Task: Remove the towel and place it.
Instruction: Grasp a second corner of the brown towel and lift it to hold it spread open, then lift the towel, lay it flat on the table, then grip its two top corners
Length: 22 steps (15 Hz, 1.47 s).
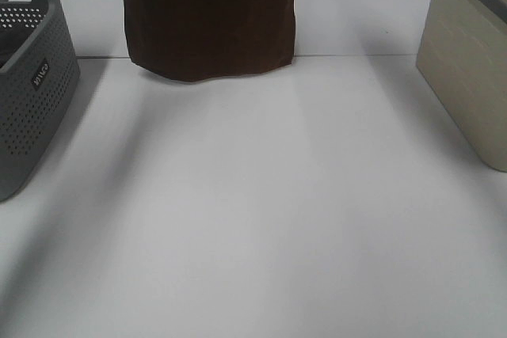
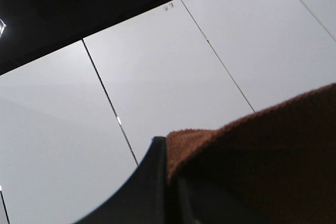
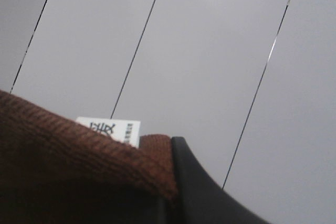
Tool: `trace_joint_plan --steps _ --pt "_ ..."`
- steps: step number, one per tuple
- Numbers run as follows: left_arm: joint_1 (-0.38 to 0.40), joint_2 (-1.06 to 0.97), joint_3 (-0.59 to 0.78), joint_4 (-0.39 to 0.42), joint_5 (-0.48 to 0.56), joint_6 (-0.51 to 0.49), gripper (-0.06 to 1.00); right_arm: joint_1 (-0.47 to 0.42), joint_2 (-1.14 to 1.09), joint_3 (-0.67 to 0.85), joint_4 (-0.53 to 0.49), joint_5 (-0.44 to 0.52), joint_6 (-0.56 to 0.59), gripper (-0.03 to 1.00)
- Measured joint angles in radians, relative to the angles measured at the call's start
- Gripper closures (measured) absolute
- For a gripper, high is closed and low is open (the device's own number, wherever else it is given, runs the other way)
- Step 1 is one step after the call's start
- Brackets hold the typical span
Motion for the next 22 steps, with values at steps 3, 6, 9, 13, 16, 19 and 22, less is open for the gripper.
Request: trace_joint_plan --steps 3,6,9,13,16,19,22 --pt "0.002 0.000 0.000 0.016 0.085 -0.058 0.94 0.000 0.000 -0.001 0.000 0.104 -0.005 0.96" --pt "0.000 0.000 0.000 0.035 0.259 -0.200 0.94 0.000 -0.004 -0.001 0.047 0.283 0.003 0.96" --pt "-0.038 0.000 0.000 0.016 0.647 -0.288 0.94 0.000 -0.044 -0.001 0.128 0.587 0.013 0.96" --pt "-0.098 -0.096 0.001 -0.091 1.256 -0.212 0.94 0.000 -0.168 -0.001 0.195 1.013 0.019 0.96" --pt "-0.104 -0.224 0.000 -0.107 1.477 -0.240 0.94 0.000 -0.235 -0.002 0.273 1.176 0.002 0.96" --pt "-0.106 -0.288 -0.001 -0.107 1.612 -0.252 0.94 0.000 -0.267 -0.002 0.382 1.282 -0.026 0.96" --pt "-0.106 -0.345 0.039 -0.181 1.627 -0.261 0.94 0.000 -0.273 0.000 0.454 1.403 -0.034 0.96"
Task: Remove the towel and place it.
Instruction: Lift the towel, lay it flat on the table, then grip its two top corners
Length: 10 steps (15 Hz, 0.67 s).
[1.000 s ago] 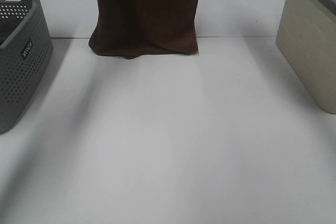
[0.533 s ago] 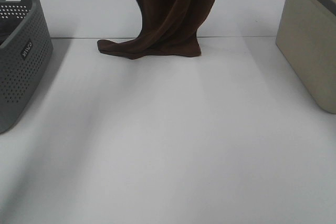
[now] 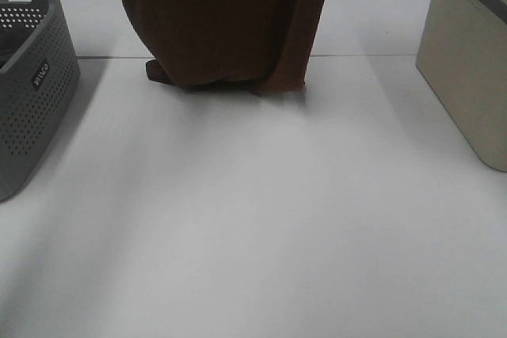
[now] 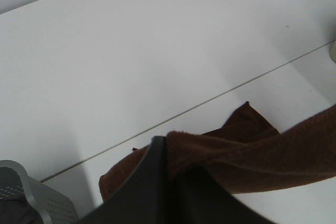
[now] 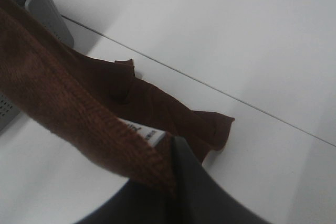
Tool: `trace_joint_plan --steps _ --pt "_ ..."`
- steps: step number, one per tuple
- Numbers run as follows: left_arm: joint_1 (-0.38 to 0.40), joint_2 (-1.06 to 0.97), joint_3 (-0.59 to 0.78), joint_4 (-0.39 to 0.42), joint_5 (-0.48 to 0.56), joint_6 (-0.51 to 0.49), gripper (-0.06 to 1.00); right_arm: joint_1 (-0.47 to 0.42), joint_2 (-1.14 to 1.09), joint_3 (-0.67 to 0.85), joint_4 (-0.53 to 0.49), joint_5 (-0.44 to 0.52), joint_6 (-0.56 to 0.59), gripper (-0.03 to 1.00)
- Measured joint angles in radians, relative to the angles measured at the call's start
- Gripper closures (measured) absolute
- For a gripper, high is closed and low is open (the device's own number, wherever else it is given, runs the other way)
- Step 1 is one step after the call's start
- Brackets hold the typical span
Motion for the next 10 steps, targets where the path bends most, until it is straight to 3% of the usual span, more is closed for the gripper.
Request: trace_joint_plan --steps 5,10 --pt "-0.008 -0.260 0.383 -0.021 0.002 -0.004 0.94 0.000 -0.156 0.175 0.075 0.004 0.001 0.96" --pt "-0.081 -0.567 0.790 -0.015 0.002 -0.004 0.94 0.000 -0.463 0.669 0.142 0.004 0.001 0.96"
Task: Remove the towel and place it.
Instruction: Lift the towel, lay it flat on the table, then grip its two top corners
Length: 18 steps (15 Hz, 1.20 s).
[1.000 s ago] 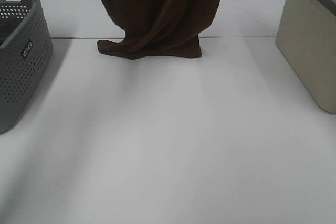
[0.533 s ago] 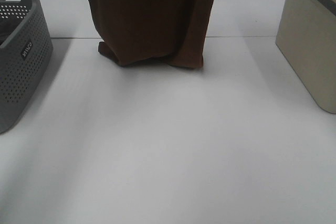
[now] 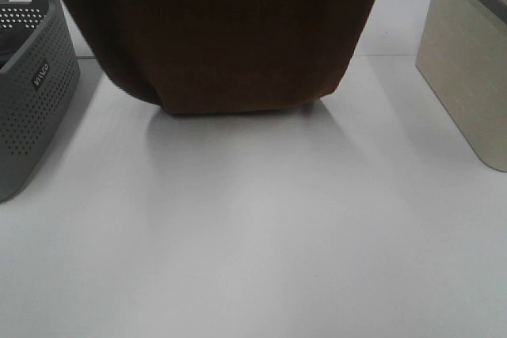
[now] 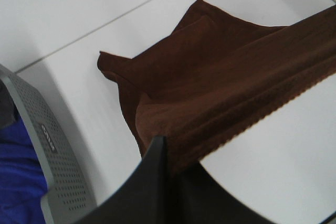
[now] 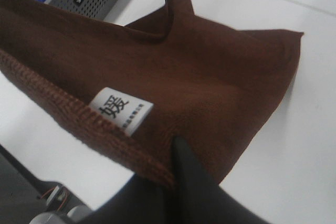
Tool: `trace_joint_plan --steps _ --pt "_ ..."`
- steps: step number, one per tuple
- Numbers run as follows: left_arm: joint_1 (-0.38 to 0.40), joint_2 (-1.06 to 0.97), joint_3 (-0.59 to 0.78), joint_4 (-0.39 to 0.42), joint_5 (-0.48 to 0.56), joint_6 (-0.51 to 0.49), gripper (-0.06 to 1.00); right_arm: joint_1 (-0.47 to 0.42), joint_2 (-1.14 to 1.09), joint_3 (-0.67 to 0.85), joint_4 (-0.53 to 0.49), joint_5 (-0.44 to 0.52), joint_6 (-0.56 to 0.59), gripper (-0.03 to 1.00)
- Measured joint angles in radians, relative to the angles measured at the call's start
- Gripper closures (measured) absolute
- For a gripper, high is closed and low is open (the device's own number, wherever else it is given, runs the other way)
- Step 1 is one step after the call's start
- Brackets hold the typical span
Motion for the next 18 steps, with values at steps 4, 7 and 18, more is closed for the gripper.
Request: trace_joint_plan --steps 4,7,18 --pt "-0.007 -0.221 0.342 -0.115 -0.005 0.004 0.94 0.004 -0.187 0.231 0.016 -0.001 0.002 0.96" --pt "-0.007 -0.279 0.448 -0.174 -0.011 0.007 0.94 0.005 -0.248 0.311 0.020 -0.002 0.011 0.96" --pt "-0.038 -0.313 0.846 -0.339 -0.015 0.022 0.94 0.006 -0.339 0.815 0.115 -0.008 0.039 0.96"
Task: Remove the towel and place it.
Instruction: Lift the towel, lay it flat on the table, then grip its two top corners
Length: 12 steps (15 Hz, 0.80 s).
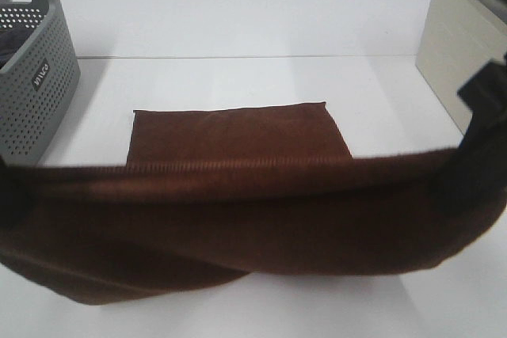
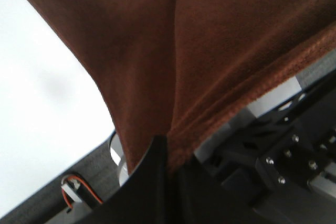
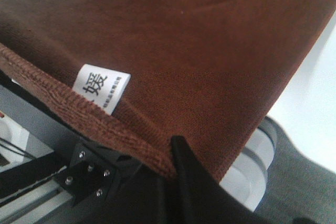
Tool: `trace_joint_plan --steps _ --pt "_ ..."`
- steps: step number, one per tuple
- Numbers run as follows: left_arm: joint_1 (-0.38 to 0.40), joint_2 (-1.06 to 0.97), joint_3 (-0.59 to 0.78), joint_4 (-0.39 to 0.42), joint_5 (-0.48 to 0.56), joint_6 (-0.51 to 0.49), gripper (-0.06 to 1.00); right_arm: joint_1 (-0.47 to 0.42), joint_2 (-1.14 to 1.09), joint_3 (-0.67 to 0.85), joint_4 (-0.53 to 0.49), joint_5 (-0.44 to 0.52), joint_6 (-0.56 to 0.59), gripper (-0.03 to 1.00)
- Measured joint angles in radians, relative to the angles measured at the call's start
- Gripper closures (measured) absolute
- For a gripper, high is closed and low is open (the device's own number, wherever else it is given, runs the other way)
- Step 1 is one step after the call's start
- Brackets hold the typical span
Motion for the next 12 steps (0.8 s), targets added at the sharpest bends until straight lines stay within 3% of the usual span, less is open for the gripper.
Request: trace_joint_plan --steps 5,8,12 --pt "-0.164 0.133 0.142 -0.042 0.000 0.000 0.94 -0.001 -0.001 0.163 0.010 0.002 -0.001 0.96" --pt "-0.199 0.237 0.144 -0.035 -0.002 0.000 0.94 -0.001 0.058 0.232 0.058 0.000 -0.049 0.96" --pt "-0.264 0.329 0.144 -0.045 -0.048 0.005 0.94 -0.001 0.237 0.258 0.092 -0.078 -0.137 0.96"
